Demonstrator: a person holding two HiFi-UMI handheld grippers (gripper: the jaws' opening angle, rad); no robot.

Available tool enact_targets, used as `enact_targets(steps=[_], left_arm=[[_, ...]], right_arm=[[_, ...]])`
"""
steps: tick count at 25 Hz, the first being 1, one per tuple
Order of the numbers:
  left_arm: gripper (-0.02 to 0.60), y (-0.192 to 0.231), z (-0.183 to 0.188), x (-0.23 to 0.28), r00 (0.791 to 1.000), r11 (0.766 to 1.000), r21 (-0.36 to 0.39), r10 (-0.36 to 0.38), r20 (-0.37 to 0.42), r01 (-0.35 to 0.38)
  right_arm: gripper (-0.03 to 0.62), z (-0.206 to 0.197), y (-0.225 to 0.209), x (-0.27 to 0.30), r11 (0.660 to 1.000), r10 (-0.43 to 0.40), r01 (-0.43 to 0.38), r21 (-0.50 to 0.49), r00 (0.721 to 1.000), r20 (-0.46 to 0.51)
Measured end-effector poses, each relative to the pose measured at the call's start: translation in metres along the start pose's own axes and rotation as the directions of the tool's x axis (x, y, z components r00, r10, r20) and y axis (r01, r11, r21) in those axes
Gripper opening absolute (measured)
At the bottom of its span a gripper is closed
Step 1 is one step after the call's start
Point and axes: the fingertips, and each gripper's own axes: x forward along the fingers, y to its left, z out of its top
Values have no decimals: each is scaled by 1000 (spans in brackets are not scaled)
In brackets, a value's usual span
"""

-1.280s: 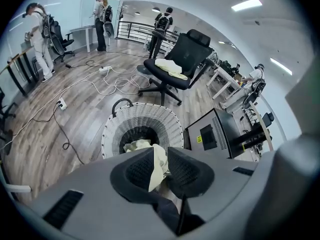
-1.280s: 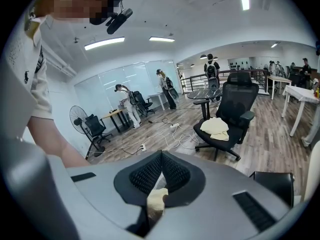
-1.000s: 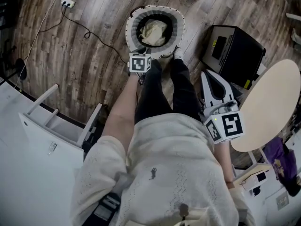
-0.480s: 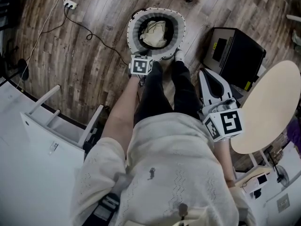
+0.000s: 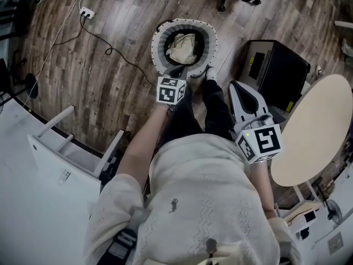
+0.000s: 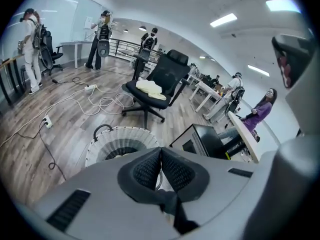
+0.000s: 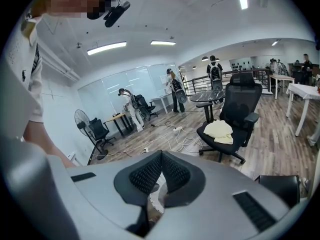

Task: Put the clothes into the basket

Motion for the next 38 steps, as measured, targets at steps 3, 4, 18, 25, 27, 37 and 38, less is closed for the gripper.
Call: enact_targets(steps=[3,4,18,25,27,37,38], left_arm=[[21,-24,25,-14,997,999,9,-43,70,42],[21,-32,33,-19,994,998,16,-57,93,56],[21,-88,110,-94,944,992,51,-126,304,116],[21,-112,139,-138,901,991,38,-135,412,131],[21,-118,146,-149,890,990,42,-137,434,132],[21,-144,177,-202,838,986,48,-162,521,161],[21,-146,180,-208,831,987,57,-159,533,152]], right_arm=[[6,5,-5,-3,1000,-4,4,4,1000,5],[6,6,-6,-4,1000,-4,4,5,1000,7],[8,19,-14,-13,1000,12,-12,-6,1000,13],[8,29,-14,-15,999,32,-32,-7,999,31],[8,31,-13,-15,999,39,-38,-5,999,35],[8,47,-2,-25,998,68,-69,5,995,74],[8,49,-1,-26,997,71,-72,5,994,78]])
